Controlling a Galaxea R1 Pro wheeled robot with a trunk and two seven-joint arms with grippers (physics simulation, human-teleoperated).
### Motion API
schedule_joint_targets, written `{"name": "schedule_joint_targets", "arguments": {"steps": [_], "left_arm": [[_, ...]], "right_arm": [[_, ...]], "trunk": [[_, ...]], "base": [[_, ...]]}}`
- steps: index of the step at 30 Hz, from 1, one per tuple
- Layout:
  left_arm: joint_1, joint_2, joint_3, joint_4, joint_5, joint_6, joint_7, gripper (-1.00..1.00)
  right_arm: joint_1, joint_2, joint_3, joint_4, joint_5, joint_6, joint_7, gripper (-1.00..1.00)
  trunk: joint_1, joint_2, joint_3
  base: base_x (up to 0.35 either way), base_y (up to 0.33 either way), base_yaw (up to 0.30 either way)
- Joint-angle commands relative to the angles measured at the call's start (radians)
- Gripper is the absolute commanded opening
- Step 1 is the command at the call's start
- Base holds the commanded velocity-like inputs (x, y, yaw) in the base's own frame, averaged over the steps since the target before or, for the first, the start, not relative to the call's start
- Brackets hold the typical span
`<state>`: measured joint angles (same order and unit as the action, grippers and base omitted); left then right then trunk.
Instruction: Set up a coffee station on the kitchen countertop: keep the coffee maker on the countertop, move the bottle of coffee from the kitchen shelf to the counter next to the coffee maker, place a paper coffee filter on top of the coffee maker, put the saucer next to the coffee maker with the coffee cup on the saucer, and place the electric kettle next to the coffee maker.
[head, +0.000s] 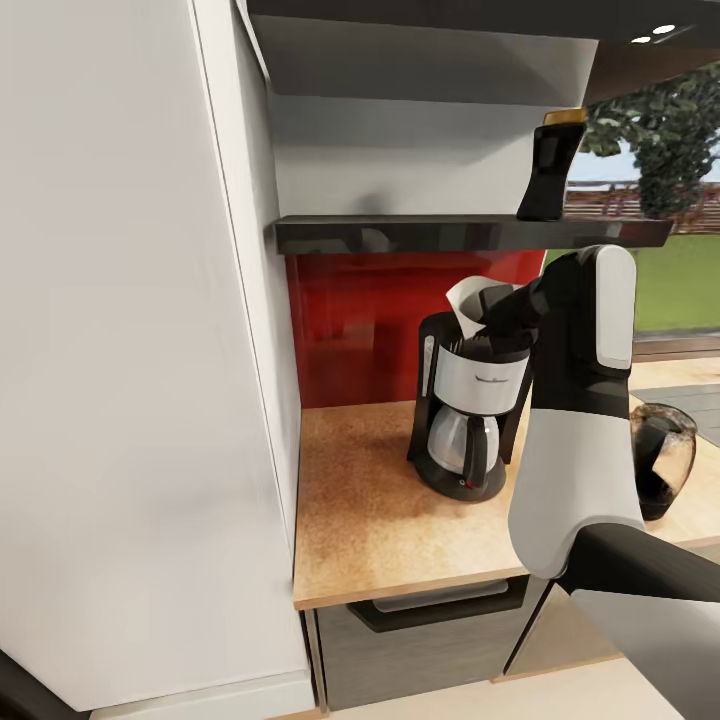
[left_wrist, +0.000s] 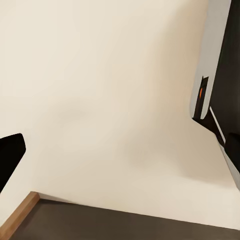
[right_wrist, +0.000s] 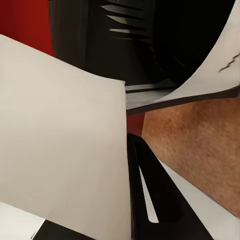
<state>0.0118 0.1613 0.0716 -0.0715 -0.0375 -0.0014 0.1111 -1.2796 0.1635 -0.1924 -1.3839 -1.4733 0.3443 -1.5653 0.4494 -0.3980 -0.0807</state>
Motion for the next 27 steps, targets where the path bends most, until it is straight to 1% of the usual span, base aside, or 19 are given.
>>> {"name": "schedule_joint_targets", "arguments": {"steps": [1,4,5,7,9,12,20,27], "left_arm": [[0.0,0.0,0.007,-0.002,-0.004,0.0,0.001,1.0],[0.0,0.0,0.007,-0.002,-0.004,0.0,0.001,1.0],[0.0,0.0,0.007,-0.002,-0.004,0.0,0.001,1.0],[0.0,0.0,0.007,-0.002,-0.004,0.0,0.001,1.0],[0.0,0.0,0.007,-0.002,-0.004,0.0,0.001,1.0],[0.0,-0.001,0.007,-0.002,-0.004,0.0,0.001,1.0],[0.0,-0.001,0.007,-0.002,-0.004,0.0,0.001,1.0],[0.0,-0.001,0.007,-0.002,-0.004,0.0,0.001,1.0]], "right_arm": [[-0.001,0.001,-0.002,0.0,-0.004,0.008,-0.005,-1.0],[-0.001,-0.001,-0.003,0.001,-0.004,0.009,-0.005,-1.0],[-0.001,-0.006,-0.004,0.001,-0.004,0.009,-0.005,-1.0],[-0.001,-0.017,-0.005,0.002,-0.005,0.009,-0.005,-1.0],[-0.001,-0.037,-0.005,0.002,-0.005,0.009,-0.005,-1.0],[-0.001,-0.052,-0.005,0.001,-0.007,0.008,-0.005,-1.0],[-0.001,-0.059,-0.005,0.0,-0.01,0.007,-0.005,-1.0],[-0.001,-0.059,-0.005,-0.001,-0.011,0.006,-0.005,-1.0]], "trunk": [[0.001,-0.002,-0.002],[0.001,-0.002,-0.002],[0.001,-0.002,-0.002],[0.001,-0.002,-0.002],[0.001,-0.002,-0.002],[0.001,-0.002,-0.002],[0.001,-0.002,-0.002],[0.001,-0.002,-0.002]], "base": [[0.0,0.0,0.0],[0.0,0.0,0.0],[0.0,0.0,0.0],[0.0,0.0,0.0],[0.0,0.0,0.0],[0.0,0.0,0.0],[0.0,0.0,-0.006],[0.0,0.0,-0.149]]}}
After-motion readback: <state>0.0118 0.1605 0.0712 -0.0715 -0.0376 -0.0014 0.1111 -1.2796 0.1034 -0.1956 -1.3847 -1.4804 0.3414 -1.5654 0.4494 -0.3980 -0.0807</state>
